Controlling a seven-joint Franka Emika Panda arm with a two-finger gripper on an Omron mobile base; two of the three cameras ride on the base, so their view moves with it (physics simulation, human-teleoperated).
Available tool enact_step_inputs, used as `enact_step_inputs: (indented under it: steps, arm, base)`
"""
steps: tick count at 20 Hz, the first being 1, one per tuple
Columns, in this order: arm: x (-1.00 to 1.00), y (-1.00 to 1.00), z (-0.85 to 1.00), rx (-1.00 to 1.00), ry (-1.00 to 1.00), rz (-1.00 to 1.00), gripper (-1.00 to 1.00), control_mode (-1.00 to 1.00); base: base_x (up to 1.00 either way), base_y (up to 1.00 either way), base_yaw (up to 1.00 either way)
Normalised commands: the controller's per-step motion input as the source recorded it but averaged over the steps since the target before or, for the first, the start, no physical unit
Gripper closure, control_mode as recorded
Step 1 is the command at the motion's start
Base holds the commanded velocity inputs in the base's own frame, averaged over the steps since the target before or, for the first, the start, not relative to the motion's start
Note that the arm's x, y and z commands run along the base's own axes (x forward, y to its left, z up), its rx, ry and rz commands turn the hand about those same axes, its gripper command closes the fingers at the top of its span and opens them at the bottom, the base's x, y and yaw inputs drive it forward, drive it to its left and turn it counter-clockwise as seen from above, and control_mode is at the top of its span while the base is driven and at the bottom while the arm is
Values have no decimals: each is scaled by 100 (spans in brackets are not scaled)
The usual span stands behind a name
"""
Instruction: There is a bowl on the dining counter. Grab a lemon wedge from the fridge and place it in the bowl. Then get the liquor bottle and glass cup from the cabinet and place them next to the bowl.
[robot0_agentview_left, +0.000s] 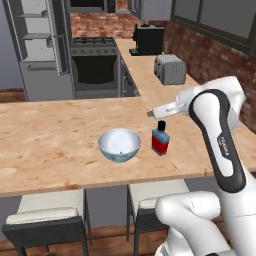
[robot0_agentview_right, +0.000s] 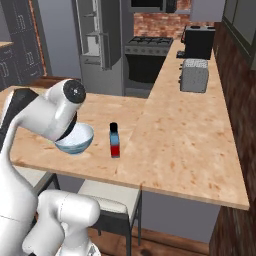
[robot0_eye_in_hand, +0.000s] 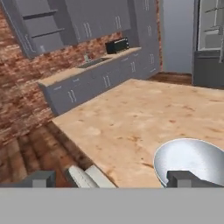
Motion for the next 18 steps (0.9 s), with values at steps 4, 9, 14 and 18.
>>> enact_step_inputs:
  steps: [4,9,14,18]
  arm:
    - [-36,9,13,0,36,-43,-100,-100]
    - [-63,-7,0,-1,14,-29,-100,-100]
    - [-78,-25,0,-3,0,-17,-100,-100]
    - [-66,-25,0,-3,0,-16,-100,-100]
  base:
    - [0,0,0]
    - [0,0,0]
    - [0,0,0]
    - [0,0,0]
